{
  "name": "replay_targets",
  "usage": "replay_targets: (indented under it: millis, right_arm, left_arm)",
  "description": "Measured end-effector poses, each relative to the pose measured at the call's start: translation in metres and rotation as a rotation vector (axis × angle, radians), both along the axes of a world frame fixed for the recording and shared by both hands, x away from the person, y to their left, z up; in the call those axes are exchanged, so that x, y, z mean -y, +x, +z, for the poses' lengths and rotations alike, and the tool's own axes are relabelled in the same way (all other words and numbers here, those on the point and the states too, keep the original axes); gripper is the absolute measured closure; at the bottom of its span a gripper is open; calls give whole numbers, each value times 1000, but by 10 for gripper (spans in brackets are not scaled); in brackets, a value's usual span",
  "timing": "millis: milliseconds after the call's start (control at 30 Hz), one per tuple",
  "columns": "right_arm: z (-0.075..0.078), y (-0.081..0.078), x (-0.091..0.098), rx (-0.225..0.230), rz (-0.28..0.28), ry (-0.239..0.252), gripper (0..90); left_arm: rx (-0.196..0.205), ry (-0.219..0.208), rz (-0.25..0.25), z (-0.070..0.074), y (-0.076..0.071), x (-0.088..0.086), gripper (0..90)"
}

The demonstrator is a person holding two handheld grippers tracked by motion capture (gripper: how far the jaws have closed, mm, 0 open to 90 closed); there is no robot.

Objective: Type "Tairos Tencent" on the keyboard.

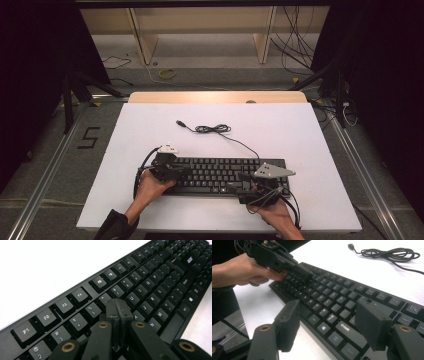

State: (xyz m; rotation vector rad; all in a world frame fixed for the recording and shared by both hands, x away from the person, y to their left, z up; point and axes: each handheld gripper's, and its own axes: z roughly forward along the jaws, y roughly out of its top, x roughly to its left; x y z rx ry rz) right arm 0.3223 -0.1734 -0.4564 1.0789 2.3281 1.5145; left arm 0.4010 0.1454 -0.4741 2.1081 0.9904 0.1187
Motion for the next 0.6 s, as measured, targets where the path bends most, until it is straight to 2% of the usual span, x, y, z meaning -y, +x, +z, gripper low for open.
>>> replay_targets:
  millis: [67, 133, 200, 400, 467, 533, 600]
  right_arm:
    - [0, 0, 0, 1, 1, 0, 376]
    - [0, -1, 0, 0, 2, 0, 376]
    - [0, -1, 1, 2, 1, -1, 377]
    - [-1, -1, 2, 0, -3, -6, 376]
    - [-1, -1, 1, -1, -2, -7, 376]
    - [-2, -1, 1, -4, 0, -10, 376]
    - [-2, -1, 1, -2, 0, -8, 376]
  left_arm:
    - [-4, 11, 5, -3, 1, 1, 892]
    - [0, 3, 7, -4, 0, 1, 893]
    - [10, 15, 1, -4, 0, 1, 894]
    - [4, 12, -3, -3, -2, 3, 890]
    - [1, 8, 3, -2, -2, 3, 877]
    - [-1, -19, 9, 1, -2, 1, 823]
    - [10, -22, 14, 4, -3, -1, 811]
